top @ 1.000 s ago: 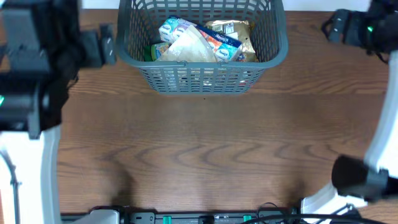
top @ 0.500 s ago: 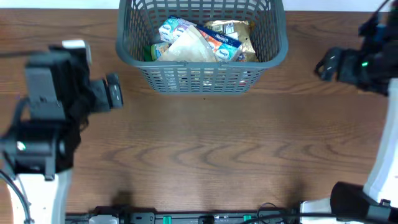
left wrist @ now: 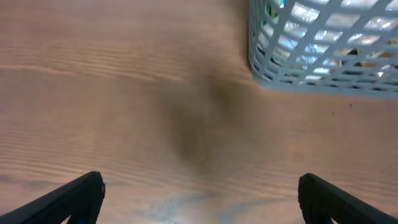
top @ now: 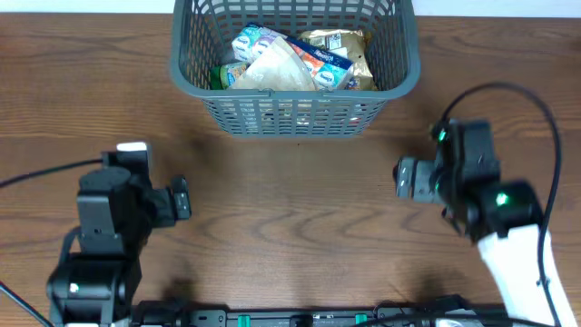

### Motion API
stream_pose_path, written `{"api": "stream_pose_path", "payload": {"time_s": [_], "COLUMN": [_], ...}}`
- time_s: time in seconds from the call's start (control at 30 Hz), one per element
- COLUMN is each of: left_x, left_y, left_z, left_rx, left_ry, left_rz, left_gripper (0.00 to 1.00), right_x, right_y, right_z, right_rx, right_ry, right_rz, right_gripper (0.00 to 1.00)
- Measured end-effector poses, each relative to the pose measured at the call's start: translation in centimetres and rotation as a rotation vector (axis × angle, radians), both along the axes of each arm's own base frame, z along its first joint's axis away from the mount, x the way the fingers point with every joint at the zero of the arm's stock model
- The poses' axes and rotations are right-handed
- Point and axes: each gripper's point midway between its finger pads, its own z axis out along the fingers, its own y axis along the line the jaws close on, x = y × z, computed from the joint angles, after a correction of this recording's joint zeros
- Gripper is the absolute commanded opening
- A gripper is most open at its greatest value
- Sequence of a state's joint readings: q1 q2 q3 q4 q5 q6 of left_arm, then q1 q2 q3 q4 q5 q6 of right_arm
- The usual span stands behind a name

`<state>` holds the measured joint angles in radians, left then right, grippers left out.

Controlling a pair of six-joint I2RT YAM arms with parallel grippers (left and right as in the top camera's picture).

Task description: Pack container

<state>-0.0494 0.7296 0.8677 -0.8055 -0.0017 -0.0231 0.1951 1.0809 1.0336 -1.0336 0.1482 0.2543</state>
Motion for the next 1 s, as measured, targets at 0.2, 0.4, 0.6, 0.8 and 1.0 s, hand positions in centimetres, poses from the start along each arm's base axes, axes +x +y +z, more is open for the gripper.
{"api": "stream_pose_path", "payload": {"time_s": [0.2,0.4,0.6,0.8,1.0], "left_x": [-0.9,-0.7,-0.8,-0.7,-0.8], "left_y": [0.0,0.0,0.0,0.0,0.0], "left_z": [-2.2,-2.8,-3.4,-3.4,-3.4], "left_rx": [-0.003,-0.002,0.000,0.000,0.000], "left_ry": [0.026,0.051,0.080,0.082,0.083], "left_rz": [0.000,0.000,0.000,0.000,0.001], "left_gripper": [0.98,0.98,0.98,0.98,0.99], "right_x": [-2.3,-2.8,-2.8,-2.8,-2.8], "right_y": [0.1,-0.3,-0.4,-0.4,-0.6], "right_z": [-1.3,-1.2,-1.2,-1.2,-1.2], "right_rx": [-0.010,-0.017,-0.019,-0.019,-0.029], "right_ry": [-0.053,-0.056,-0.056,-0.056,-0.058], "right_rz": [0.002,-0.016,-0.021,-0.021,-0.027], "right_gripper": [0.99,0.99,0.99,0.99,0.99]}}
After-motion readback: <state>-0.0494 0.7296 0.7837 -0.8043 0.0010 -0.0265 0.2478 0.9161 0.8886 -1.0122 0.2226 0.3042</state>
